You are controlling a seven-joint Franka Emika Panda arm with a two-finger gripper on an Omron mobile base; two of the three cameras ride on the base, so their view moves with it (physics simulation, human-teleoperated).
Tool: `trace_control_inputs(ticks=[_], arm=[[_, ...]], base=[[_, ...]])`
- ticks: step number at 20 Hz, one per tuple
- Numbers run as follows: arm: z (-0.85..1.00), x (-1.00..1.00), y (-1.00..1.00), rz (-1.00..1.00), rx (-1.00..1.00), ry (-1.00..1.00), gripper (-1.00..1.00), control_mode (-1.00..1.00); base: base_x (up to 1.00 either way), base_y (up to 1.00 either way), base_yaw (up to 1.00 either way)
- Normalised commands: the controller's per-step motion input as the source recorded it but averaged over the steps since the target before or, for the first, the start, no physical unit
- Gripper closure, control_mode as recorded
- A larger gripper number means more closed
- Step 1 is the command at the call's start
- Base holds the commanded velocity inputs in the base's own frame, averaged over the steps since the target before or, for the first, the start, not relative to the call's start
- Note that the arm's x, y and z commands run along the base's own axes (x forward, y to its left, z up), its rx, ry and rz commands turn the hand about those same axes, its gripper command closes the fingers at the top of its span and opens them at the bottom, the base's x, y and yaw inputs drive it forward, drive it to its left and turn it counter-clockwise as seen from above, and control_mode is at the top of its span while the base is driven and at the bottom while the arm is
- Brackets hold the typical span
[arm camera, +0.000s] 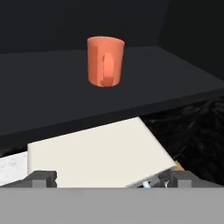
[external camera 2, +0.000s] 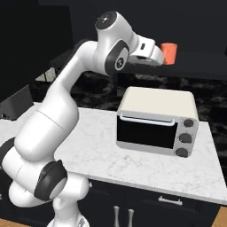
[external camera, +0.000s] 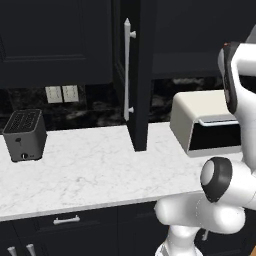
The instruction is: Gather all objects into one cabinet and sort the glasses and bowls to opposite sides.
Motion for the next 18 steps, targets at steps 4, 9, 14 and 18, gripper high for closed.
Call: trace_control_inputs(ticks=[4, 9, 14, 18], arm=[[0.0, 0.3, -0.01, 0.0, 0.0, -0.16, -1.0, -1.0], [0.0, 0.15, -0.18, 0.0, 0.0, -0.01, -1.0, -1.0], [0.0, 0.06, -0.28, 0.0, 0.0, 0.0, -1.0, -1.0], [0.0, 0.22, -0.21, 0.0, 0.0, 0.0, -1.0, -1.0]], base=[[0.0, 0.0, 0.0], [0.0, 0.0, 0.0], [0.0, 0.0, 0.0], [0.0, 0.0, 0.0]])
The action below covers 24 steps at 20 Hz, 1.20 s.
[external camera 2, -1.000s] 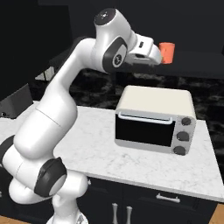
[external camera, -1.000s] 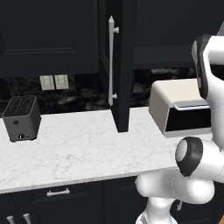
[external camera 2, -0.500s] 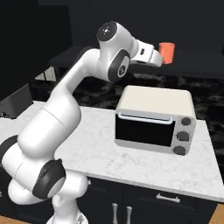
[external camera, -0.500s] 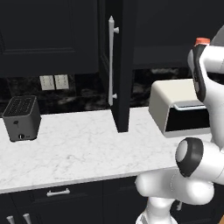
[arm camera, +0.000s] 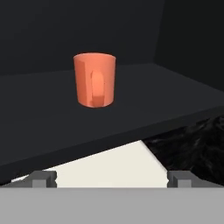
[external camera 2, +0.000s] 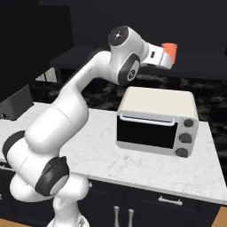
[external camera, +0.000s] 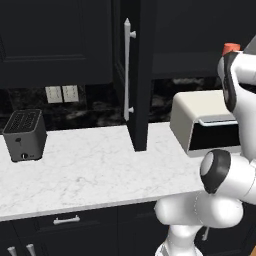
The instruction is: Gather all objects into one cabinet and sort the glasses and bowls to opposite sides.
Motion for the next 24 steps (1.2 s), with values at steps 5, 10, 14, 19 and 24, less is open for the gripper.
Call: trace_control_inputs(ticks=[5, 10, 14, 19, 24], arm=[[0.0, 0.38, -0.03, 0.02, 0.0, 0.0, -1.0, -1.0], [0.0, 0.41, 0.0, 0.03, 0.0, 0.0, -1.0, -1.0], [0.0, 0.37, -0.07, 0.03, 0.0, 0.0, -1.0, -1.0], [0.0, 0.29, -0.14, 0.01, 0.0, 0.0, -1.0, -1.0], [0.0, 0.21, -0.24, 0.01, 0.0, 0.0, -1.0, -1.0]], base=[[0.0, 0.0, 0.0], [0.0, 0.0, 0.0], [0.0, 0.0, 0.0], [0.0, 0.0, 0.0], [0.0, 0.0, 0.0]])
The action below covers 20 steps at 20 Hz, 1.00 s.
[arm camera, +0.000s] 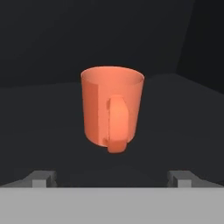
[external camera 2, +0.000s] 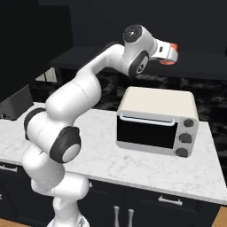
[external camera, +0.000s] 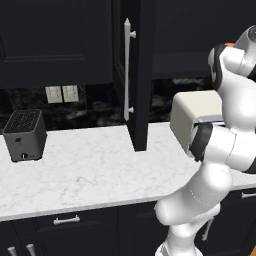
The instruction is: Gather all objects into one cabinet and sort the glasses and bowls to opposite sides.
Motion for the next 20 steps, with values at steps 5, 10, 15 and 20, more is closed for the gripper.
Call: trace_control_inputs(ticks=[5, 10, 15, 20], arm=[[0.0, 0.24, -0.31, 0.0, 0.0, 0.0, -1.0, -1.0], [0.0, 0.28, -0.21, 0.0, 0.0, 0.0, -1.0, -1.0], [0.0, 0.22, -0.11, 0.01, 0.0, 0.0, -1.0, -1.0], [0.0, 0.2, -0.03, 0.03, 0.0, 0.0, -1.0, -1.0]], base=[[0.0, 0.0, 0.0], [0.0, 0.0, 0.0], [0.0, 0.0, 0.0], [0.0, 0.0, 0.0]])
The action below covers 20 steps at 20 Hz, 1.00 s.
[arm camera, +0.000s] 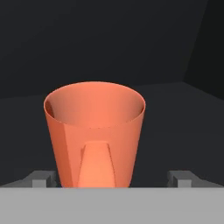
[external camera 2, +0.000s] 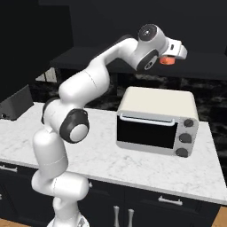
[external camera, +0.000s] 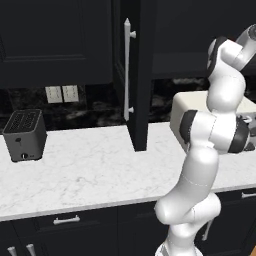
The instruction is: Gather all objects into one cabinet and sort the glasses and bowls to opposite sides.
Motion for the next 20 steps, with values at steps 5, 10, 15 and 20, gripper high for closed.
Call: trace_control_inputs(ticks=[5, 10, 15, 20], arm=[[0.0, 0.23, 0.0, 0.04, 0.0, 0.0, -1.0, -1.0], [0.0, 0.27, 0.0, 0.04, 0.0, 0.0, 1.0, -1.0], [-0.03, 0.09, -0.11, 0.01, 0.0, 0.0, 1.0, -1.0], [-0.07, 0.0, -0.11, 0.0, 0.0, 0.0, 1.0, -1.0]], base=[[0.0, 0.0, 0.0], [0.0, 0.0, 0.0], [0.0, 0.0, 0.0], [0.0, 0.0, 0.0]])
